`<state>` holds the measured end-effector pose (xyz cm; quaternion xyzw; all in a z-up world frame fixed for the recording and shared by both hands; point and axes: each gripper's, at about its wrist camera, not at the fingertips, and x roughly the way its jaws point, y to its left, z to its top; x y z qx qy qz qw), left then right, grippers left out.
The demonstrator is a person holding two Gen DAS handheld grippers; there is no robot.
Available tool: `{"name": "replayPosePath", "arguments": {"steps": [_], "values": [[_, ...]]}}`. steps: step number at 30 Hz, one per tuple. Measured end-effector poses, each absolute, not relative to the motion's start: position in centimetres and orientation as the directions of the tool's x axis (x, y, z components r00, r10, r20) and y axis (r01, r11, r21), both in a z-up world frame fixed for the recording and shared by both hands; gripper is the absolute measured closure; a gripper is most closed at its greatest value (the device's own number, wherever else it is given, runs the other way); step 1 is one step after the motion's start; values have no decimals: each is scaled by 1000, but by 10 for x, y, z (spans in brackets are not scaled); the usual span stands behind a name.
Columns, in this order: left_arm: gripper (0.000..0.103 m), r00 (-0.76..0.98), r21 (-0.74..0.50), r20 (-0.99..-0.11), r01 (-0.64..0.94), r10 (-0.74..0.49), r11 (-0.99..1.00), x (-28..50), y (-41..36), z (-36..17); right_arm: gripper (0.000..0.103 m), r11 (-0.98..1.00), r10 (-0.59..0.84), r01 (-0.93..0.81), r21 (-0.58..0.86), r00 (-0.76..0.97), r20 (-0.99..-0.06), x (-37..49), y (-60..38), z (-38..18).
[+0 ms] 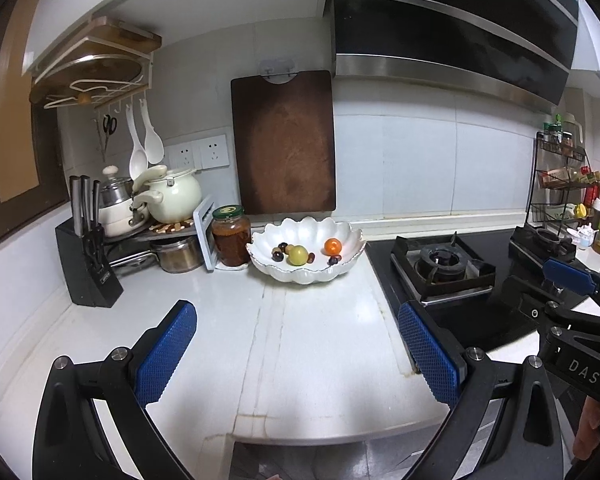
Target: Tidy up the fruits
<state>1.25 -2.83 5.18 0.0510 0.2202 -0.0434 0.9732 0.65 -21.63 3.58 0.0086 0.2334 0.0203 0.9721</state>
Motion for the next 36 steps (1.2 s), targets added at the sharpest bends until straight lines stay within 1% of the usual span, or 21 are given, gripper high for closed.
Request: {"name": "replayPosePath", "arguments": {"steps": [7, 14, 21, 36], "values": [[0, 896, 55, -437, 112, -77, 992, -11, -19, 52, 37, 999, 48, -40, 28, 893, -448, -16, -213, 35], [0, 901, 57, -425, 118, -82, 991, -27, -20, 54, 37, 998, 52, -36, 44, 891, -450, -30, -216, 32], [0, 901, 42, -422, 129, -99, 991, -33, -21, 56, 37, 998, 54, -35, 50, 893, -447, -36, -219, 32], [0, 905, 55, -417, 123, -89, 991, -38, -26, 56, 37, 998, 58, -37, 56, 892, -448, -41, -222, 31]]}}
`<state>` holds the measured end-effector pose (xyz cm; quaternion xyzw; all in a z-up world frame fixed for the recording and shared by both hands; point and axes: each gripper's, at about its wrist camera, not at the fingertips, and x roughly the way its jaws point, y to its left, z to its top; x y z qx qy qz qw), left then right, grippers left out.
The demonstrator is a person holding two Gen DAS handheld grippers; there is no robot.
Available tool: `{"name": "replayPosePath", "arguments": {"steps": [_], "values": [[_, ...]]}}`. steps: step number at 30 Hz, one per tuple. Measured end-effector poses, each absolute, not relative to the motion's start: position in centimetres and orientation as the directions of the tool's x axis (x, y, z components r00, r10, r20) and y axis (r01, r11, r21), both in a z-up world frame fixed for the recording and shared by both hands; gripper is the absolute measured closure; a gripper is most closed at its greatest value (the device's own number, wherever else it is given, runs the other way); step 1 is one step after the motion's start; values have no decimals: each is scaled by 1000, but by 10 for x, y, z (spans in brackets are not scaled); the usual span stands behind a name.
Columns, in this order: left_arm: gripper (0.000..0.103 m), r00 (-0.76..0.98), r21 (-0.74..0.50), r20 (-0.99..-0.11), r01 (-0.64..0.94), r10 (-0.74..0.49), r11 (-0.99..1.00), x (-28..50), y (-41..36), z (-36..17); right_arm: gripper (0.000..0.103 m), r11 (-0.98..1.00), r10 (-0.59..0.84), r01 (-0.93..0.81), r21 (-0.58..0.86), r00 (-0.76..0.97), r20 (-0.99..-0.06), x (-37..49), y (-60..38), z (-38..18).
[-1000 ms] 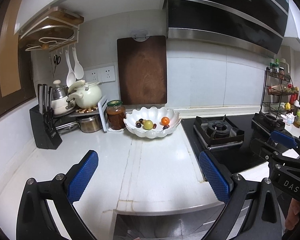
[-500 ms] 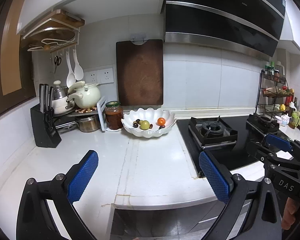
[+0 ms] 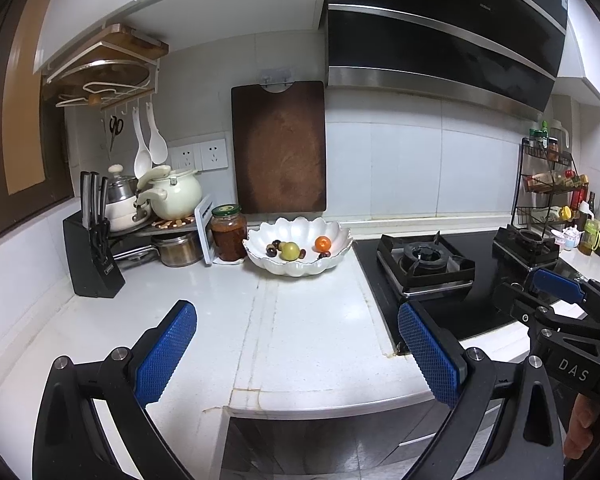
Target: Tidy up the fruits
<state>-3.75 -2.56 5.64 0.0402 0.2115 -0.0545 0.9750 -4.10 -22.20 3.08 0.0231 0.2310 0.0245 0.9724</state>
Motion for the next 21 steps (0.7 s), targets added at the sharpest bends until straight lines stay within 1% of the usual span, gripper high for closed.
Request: {"name": "replayPosePath", "arguments": {"steps": [21], "values": [[0, 907, 57, -411, 126, -92, 990, -40, -23, 59, 37, 997, 61, -35, 65, 891, -450, -46, -226, 30]]}}
